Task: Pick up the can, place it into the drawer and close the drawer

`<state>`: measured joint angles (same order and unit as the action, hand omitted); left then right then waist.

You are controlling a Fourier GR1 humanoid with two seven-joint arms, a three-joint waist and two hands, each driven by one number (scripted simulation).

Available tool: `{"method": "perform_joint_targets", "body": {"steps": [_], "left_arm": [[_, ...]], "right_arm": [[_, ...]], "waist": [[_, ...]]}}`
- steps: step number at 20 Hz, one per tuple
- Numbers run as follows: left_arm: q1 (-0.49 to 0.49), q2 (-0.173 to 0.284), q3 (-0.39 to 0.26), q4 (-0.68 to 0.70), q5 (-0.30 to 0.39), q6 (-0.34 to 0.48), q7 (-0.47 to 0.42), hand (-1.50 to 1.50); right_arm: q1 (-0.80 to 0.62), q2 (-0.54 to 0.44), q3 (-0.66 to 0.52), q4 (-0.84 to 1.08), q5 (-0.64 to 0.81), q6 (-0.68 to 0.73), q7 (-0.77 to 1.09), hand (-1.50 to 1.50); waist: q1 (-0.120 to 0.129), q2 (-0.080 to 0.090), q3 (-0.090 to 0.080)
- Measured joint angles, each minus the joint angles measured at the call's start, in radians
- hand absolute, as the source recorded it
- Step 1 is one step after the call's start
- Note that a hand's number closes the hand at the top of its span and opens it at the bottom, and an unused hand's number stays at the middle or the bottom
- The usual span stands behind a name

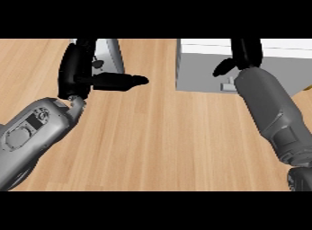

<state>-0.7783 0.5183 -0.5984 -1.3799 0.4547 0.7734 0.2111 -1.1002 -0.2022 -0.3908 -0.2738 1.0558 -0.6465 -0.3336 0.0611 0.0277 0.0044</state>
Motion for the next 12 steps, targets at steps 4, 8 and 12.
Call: {"method": "perform_joint_targets", "body": {"steps": [4, 8, 12], "left_arm": [[0.01, 0.017, 0.015, -0.007, 0.0, -0.012, 0.007, -1.5], [0.045, 0.03, 0.026, -0.018, 0.002, -0.025, -0.005, -1.5], [0.075, 0.03, 0.035, -0.039, -0.008, -0.018, -0.007, -1.5]], "right_arm": [[-0.016, 0.036, -0.073, -0.013, -0.09, 0.037, -0.068, -1.5], [-0.04, 0.065, -0.16, -0.027, -0.2, 0.103, -0.118, -1.5], [-0.064, 0.083, -0.221, -0.031, -0.284, 0.166, -0.145, -1.5]], "waist": [[-0.006, -0.001, 0.001], [-0.011, -0.002, 0.003], [-0.019, -0.006, 0.002]]}}
